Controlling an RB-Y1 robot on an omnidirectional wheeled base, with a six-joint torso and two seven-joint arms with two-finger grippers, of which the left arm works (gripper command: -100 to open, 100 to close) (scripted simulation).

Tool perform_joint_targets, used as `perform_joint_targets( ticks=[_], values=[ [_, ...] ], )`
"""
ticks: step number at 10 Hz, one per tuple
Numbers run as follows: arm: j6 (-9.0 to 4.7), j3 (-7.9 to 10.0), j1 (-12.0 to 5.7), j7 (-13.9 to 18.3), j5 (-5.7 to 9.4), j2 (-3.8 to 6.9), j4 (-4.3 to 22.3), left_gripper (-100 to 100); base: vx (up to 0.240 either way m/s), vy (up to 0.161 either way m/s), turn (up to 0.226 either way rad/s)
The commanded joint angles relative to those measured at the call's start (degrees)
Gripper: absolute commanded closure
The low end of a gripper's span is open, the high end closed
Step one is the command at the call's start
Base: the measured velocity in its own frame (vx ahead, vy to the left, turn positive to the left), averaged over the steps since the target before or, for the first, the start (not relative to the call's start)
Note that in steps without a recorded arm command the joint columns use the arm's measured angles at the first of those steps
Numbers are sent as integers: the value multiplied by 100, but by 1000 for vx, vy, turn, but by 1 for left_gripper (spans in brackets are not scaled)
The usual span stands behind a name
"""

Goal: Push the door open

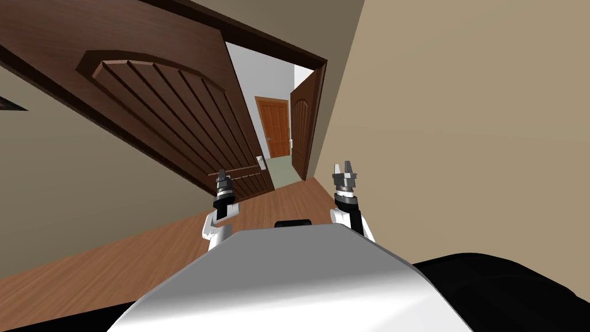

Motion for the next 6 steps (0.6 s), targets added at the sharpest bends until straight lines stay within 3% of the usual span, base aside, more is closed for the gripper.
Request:
perform_joint_targets(
  ticks=[1, 6],
  values=[
    [63, 246, -186, -14, -52, -2, 255, -100, 67, 70, -207],
    [202, 978, -695, -42, -199, -49, 993, -100, 53, 78, -204]
  ],
)
